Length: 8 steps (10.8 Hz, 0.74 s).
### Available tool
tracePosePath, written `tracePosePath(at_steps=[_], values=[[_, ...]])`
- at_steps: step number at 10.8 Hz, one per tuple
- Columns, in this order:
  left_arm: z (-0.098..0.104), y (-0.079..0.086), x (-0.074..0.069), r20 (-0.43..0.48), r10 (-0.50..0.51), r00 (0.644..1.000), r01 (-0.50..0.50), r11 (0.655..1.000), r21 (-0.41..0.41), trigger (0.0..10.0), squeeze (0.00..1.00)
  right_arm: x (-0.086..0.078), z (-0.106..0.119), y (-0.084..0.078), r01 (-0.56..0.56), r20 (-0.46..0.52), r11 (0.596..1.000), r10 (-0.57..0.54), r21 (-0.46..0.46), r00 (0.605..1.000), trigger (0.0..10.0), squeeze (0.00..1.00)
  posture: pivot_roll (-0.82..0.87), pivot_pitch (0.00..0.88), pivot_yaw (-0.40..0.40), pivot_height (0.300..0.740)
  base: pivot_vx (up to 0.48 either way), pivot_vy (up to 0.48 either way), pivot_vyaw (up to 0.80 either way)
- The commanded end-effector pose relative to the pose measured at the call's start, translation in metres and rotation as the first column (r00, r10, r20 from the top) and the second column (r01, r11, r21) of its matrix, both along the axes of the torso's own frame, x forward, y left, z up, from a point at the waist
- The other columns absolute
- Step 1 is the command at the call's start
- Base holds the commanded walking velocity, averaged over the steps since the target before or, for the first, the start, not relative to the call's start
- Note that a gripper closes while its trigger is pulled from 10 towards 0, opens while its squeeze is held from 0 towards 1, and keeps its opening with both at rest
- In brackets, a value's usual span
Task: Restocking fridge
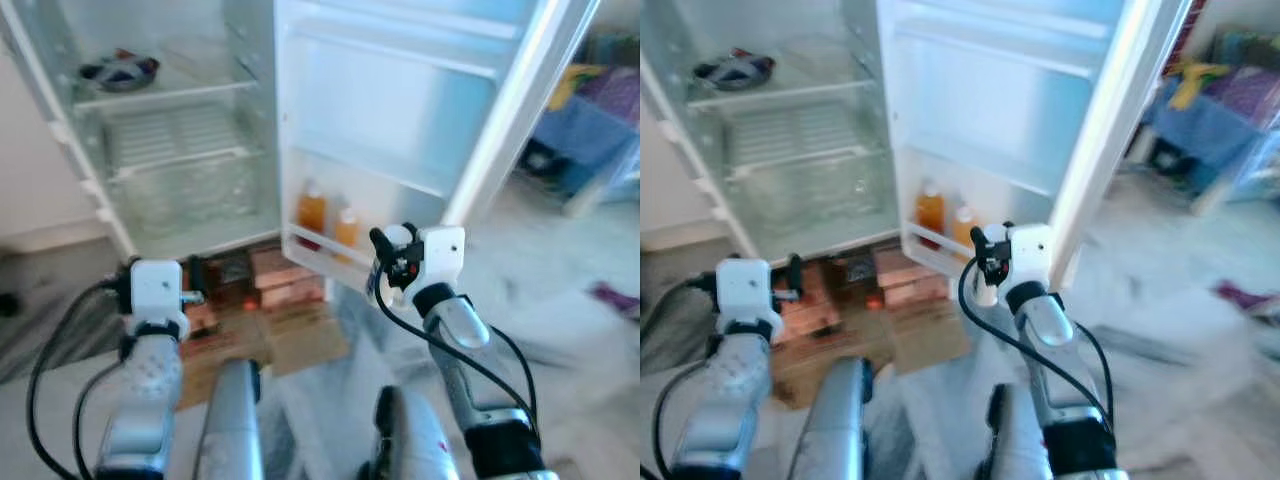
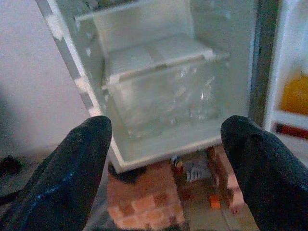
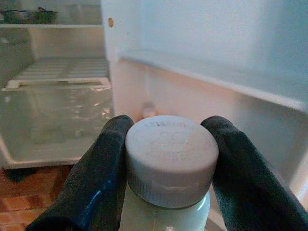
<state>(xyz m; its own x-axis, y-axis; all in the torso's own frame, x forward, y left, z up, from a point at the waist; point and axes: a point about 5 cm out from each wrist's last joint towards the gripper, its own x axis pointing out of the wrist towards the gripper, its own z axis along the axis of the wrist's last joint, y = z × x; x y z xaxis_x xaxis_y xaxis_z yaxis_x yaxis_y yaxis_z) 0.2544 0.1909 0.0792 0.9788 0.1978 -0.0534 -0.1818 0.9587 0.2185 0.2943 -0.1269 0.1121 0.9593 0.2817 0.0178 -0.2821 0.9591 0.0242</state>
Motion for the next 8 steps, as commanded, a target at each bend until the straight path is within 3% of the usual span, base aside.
tracePosePath(at_steps=[1,5,7,8], values=[[0.004,0.0,0.002,0.014,0.0,1.0,0.0,1.0,0.012,10.0,0.0,0.005,0.012,0.002,-0.018,0.061,1.0,0.018,0.003,0.998,10.0,0.0,0.08,0.075,-0.034,0.601,0.349,0.0,0.0],[0.005,-0.002,0.006,0.021,-0.008,1.0,0.008,1.0,0.019,10.0,0.0,0.003,0.018,0.015,-0.102,0.097,0.995,0.103,-0.012,0.99,10.0,0.0,0.07,0.065,-0.034,0.601,0.394,0.274,0.0],[0.003,-0.003,0.006,0.014,-0.004,1.0,0.004,1.0,0.014,10.0,0.0,0.002,0.017,0.016,-0.123,0.094,0.992,0.123,-0.01,0.988,10.0,0.0,0.07,0.066,-0.034,0.601,0.358,0.0,0.0],[0.003,-0.004,0.006,0.017,-0.01,1.0,0.009,1.0,0.013,10.0,0.0,0.002,0.015,0.018,-0.136,0.09,0.991,0.137,-0.012,0.986,10.0,0.0,0.08,0.066,-0.035,0.601,0.0,0.0,0.0]])
